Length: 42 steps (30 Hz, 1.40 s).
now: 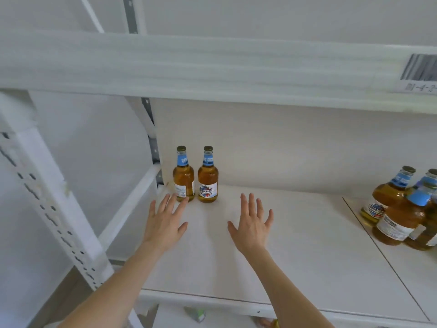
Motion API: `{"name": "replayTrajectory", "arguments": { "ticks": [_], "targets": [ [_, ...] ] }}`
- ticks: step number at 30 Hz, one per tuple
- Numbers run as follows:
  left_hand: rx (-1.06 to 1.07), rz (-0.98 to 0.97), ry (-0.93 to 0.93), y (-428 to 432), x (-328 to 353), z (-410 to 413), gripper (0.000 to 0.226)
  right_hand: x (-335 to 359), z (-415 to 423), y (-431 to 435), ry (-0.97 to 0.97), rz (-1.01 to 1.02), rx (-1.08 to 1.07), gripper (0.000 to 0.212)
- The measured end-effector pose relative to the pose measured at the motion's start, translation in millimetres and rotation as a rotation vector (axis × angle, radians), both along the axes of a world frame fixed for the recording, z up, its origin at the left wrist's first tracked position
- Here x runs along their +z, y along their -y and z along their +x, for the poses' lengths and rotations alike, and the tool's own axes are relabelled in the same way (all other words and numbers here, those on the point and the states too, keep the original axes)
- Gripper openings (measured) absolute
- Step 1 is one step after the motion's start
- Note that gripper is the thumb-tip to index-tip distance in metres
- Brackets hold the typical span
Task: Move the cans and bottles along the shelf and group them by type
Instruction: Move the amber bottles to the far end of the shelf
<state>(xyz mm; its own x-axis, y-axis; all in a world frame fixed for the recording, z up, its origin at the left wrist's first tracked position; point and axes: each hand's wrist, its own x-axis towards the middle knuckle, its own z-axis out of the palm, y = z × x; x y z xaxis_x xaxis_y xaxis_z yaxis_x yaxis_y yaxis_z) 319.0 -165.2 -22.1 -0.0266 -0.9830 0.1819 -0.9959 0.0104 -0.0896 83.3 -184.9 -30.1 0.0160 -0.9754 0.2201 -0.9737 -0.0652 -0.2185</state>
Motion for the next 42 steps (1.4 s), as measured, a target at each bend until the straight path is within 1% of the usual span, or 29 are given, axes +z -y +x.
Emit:
{"name": "replayTrajectory", "arguments": {
  "ticks": [5, 8, 12, 16, 18, 20, 22, 24, 25, 27, 30, 33, 38, 42],
  "targets": [
    [-0.030, -0.033, -0.015, 30.1, 13.3, 40.1, 0.071, 13.4, 49.5, 28.3, 0.039, -0.026, -0.041, 0.085],
    [-0.036, -0.055, -0.069, 49.2, 18.7, 48.6, 0.073, 17.0, 68.8, 43.0, 0.098, -0.028, -0.070, 0.087],
    [-0.006, -0.092, -0.207, 78.6, 21.3, 52.0, 0.077, 14.9, 82.9, 64.7, 0.163, -0.021, -0.072, 0.090],
    [0.031, -0.169, -0.375, 109.4, 16.1, 47.4, 0.076, -0.5, 85.4, 94.1, 0.202, 0.016, -0.052, 0.094],
    [0.035, -0.209, -0.448, 124.0, 12.5, 47.5, 0.075, -9.0, 86.3, 109.4, 0.260, 0.035, -0.031, 0.096],
    [0.024, -0.210, -0.567, 137.4, 9.5, 47.9, 0.077, -15.9, 87.6, 122.7, 0.380, 0.048, -0.008, 0.096],
    [0.000, -0.184, -0.780, 147.7, 8.9, 45.5, 0.077, -21.9, 88.4, 133.4, 0.588, 0.081, 0.040, 0.092],
    [-0.023, -0.152, -1.015, 154.8, 11.6, 41.5, 0.072, -25.0, 87.8, 142.4, 0.821, 0.122, 0.087, 0.084],
    [-0.041, -0.130, -1.099, 157.5, 14.6, 39.9, 0.068, -24.8, 87.3, 146.7, 0.899, 0.133, 0.103, 0.079],
    [-0.079, -0.080, -1.184, 161.0, 21.5, 37.6, 0.061, -23.3, 87.0, 153.7, 0.988, 0.151, 0.120, 0.074],
    [-0.092, -0.030, -1.243, 163.8, 29.2, 34.9, 0.050, -22.0, 87.9, 159.7, 1.053, 0.178, 0.140, 0.076],
    [-0.089, -0.007, -1.264, 162.0, 32.5, 32.2, 0.046, -21.6, 86.8, 159.5, 1.122, 0.174, 0.139, 0.076],
    [-0.078, -0.064, -1.302, 150.2, 27.4, 31.2, 0.034, -20.2, 83.4, 146.1, 1.218, 0.186, 0.133, 0.077],
    [-0.009, -0.097, -1.373, 133.1, 27.6, 31.7, 0.024, -13.8, 78.4, 125.9, 1.301, 0.239, 0.068, 0.076]
  ]
}}
